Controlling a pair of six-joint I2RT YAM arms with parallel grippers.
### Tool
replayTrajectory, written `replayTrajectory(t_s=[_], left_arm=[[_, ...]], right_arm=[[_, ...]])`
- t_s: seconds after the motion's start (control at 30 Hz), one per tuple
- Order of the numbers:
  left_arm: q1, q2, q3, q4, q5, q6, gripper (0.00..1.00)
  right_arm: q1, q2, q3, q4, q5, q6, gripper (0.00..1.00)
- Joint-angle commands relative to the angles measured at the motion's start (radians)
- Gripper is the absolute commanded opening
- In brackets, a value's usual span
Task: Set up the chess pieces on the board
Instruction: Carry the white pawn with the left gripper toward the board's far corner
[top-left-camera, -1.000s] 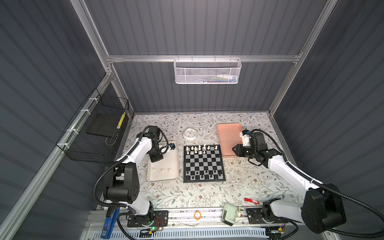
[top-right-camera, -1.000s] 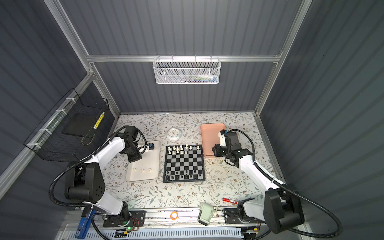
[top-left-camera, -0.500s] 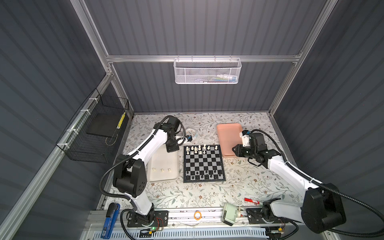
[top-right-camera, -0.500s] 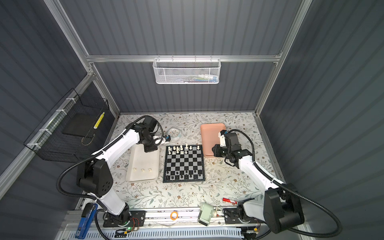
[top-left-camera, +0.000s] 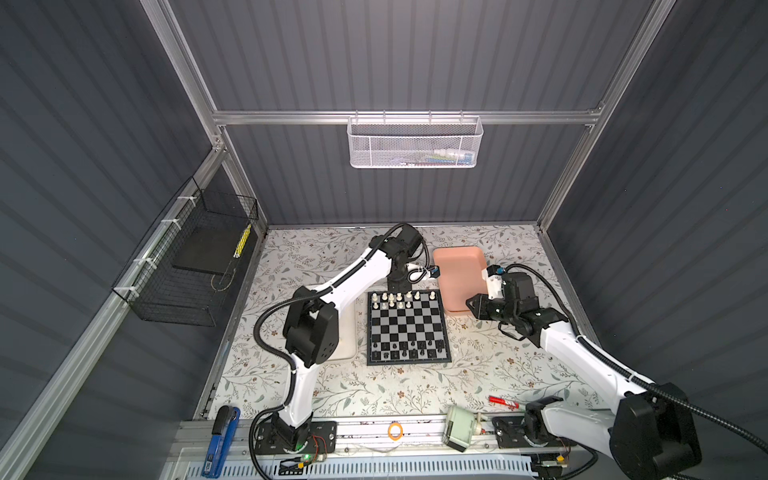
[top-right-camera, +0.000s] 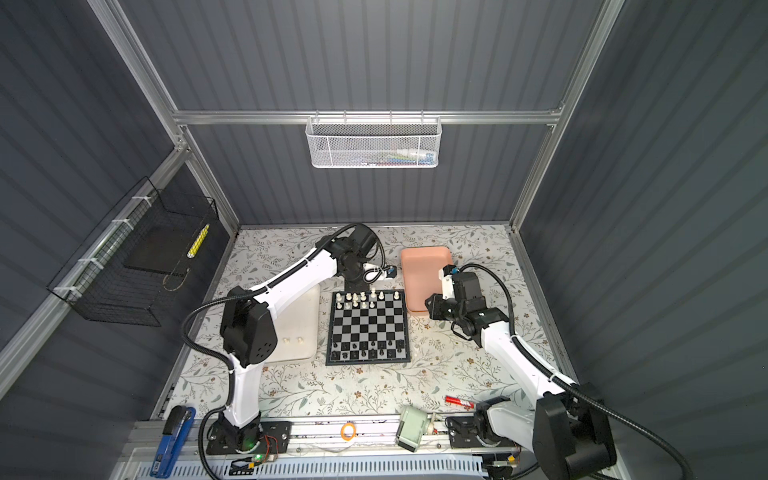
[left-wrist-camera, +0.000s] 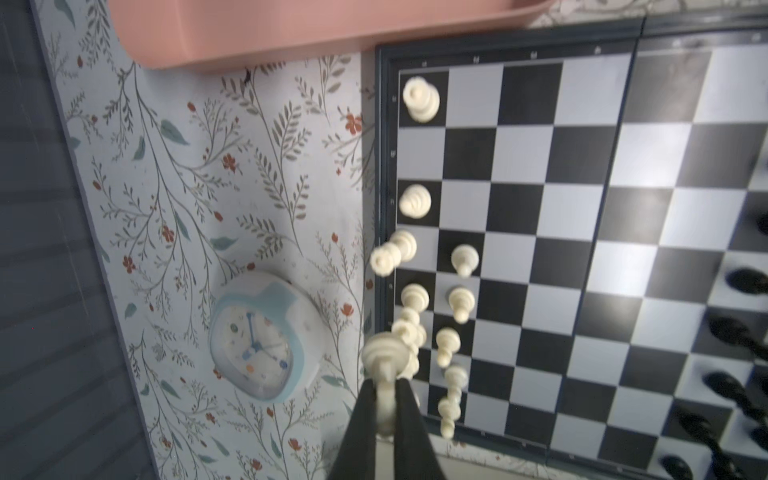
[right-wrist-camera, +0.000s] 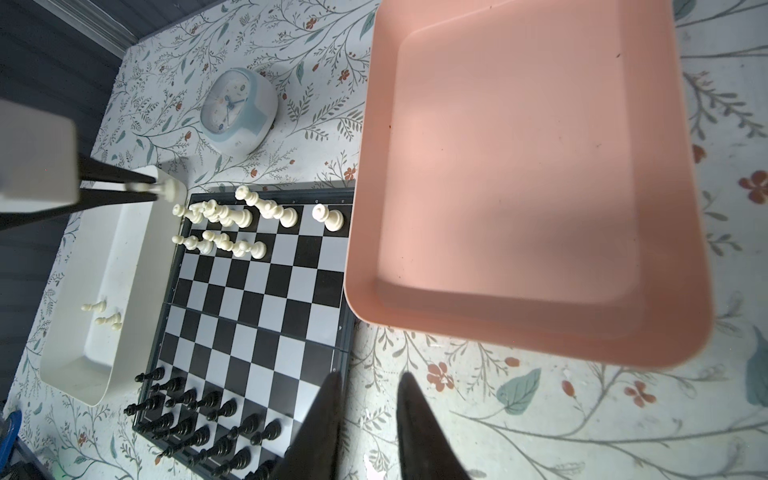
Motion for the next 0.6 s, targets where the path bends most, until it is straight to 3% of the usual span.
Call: replayTrajectory(t_s=[0.0,0.27,0.57], left_arm=[[-0.023,0.058,0.092,-0.081,0.023,-0.011,0.09],[-0.068,0.169,0.202,-0.085,0.015,-0.013,0.09],[-0.088,0.211,0.23,-0.074,0.009,-0.017,0.09]], right_arm=[[0.004,-0.055,-0.019,-0.033,0.026,0.007,0.27],[0.003,-0.149,-0.046,-0.081,0.063,0.009,0.28],[0.001,-0.172,-0.061,-0.088,0.071,0.006,0.28]])
